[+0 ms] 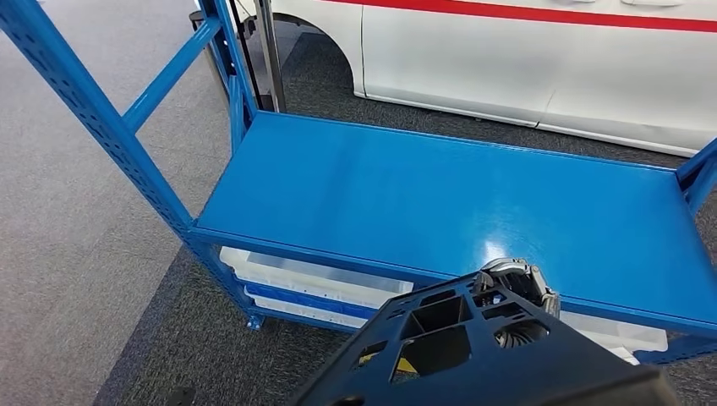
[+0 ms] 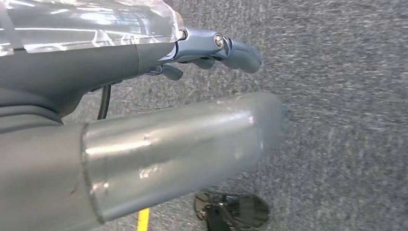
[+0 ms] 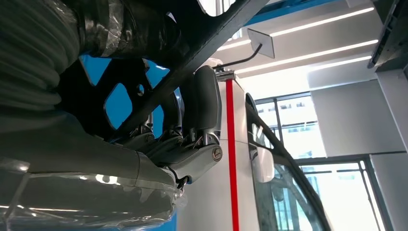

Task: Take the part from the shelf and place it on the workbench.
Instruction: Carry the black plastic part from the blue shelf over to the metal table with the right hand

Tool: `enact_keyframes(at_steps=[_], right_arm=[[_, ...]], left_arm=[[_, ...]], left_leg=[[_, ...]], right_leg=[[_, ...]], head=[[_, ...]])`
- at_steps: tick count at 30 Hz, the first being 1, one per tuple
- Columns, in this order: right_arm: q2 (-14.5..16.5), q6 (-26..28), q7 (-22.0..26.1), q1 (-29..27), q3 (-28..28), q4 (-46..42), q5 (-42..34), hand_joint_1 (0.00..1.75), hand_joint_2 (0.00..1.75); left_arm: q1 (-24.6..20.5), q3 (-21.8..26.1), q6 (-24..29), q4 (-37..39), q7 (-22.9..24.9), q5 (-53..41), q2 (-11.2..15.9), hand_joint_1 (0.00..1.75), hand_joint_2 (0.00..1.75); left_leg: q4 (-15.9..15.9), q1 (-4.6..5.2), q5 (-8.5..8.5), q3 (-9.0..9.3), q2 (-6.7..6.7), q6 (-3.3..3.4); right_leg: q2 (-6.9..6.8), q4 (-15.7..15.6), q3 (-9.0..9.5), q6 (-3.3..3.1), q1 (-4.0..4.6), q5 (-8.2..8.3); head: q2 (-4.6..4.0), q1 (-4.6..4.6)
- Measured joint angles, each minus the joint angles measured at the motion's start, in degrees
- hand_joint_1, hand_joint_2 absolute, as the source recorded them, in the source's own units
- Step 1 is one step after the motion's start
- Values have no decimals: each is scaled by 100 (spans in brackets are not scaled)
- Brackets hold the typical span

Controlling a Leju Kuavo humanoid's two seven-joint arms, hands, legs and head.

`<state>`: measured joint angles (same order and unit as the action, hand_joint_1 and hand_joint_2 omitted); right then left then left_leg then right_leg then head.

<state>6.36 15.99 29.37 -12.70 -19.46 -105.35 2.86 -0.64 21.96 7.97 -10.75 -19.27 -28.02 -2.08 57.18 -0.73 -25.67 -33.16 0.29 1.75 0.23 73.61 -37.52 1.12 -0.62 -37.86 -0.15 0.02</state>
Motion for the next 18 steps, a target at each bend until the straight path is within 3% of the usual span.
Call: enact_keyframes(at_steps=[1, 2, 4, 6, 9, 10, 12, 14, 15, 16, 17, 18], right_arm=[[-1, -8, 16, -20, -1, -3, -21, 129, 175], [-2, -14, 30, -33, -3, -9, -41, 129, 175], [-2, -19, 53, -40, -10, -32, -75, 129, 175], [-2, -18, 76, -56, -18, -66, -97, 129, 175], [-2, -16, 97, -86, -30, -108, -121, 129, 175], [-2, -16, 99, -92, -36, -116, -127, 129, 175], [-1, -13, 104, -104, -46, -139, -136, 129, 175], [-1, 1, 107, -120, -52, -161, -154, 129, 175], [-1, 14, 109, -130, -52, -167, -165, 129, 175], [-1, 29, 111, -138, -52, -169, -174, 129, 175], [-1, 42, 113, -146, -52, -169, -180, 129, 175], [0, 50, 116, -153, -52, -172, -182, 129, 175]], left_arm=[[1, 6, -1, 0, 18, 0, -1, 0, 0], [0, 14, -3, 0, 30, 0, -1, 0, 0], [-2, 41, -7, 0, 49, -4, -2, 0, 0], [-2, 74, -8, 0, 56, -17, -2, 0, 0], [7, 98, -9, 0, 42, -47, -4, 0, 0], [14, 99, -10, 0, 36, -57, -6, 0, 0], [20, 99, -10, 0, 26, -72, -10, 0, 0], [16, 99, -11, 0, 22, -78, -11, 0, 0], [14, 99, -13, 0, 22, -79, -12, 0, 0], [14, 99, -16, 0, 22, -80, -13, 0, 0], [15, 99, -19, 0, 24, -82, -14, 0, 0], [13, 100, -21, 0, 26, -84, -15, 0, 0]], left_leg=[[15, -5, 25, -46, 6, -10], [38, -13, 47, -92, 8, -26], [109, -26, 79, -182, 7, -68], [165, -24, 119, -240, 0, -134], [178, -29, 193, -276, -14, -262], [226, -39, 118, -311, -17, -296], [593, -59, -305, -442, -19, -339], [1273, -59, -812, -603, -19, -366], [1557, -58, -916, -629, -19, -372], [1699, -58, -899, -590, -19, -368], [1641, -55, -776, -457, -19, -352], [1380, -49, -614, -229, -21, -320]], right_leg=[[-3, 26, 60, 23, -23, 41], [-7, -152, 218, 43, -48, 178], [-12, -890, 710, 72, -85, 458], [6, -1388, 989, 34, -67, 555], [12, -1448, 927, -95, -36, 618], [2, -1451, 885, -156, -39, 663], [-19, -1466, 778, -271, -48, 771], [-31, -1454, 644, -316, -23, 871], [-37, -1442, 569, -320, -7, 920], [-42, -1425, 495, -322, 8, 963], [-44, -1403, 422, -320, 22, 1002], [-43, -1379, 357, -315, 33, 1035]], head=[[0, 0], [0, 0], [0, 0], [0, -4], [0, -8], [0, -9], [0, -9], [0, -9], [0, -10], [0, -9], [0, -9], [0, -10]])
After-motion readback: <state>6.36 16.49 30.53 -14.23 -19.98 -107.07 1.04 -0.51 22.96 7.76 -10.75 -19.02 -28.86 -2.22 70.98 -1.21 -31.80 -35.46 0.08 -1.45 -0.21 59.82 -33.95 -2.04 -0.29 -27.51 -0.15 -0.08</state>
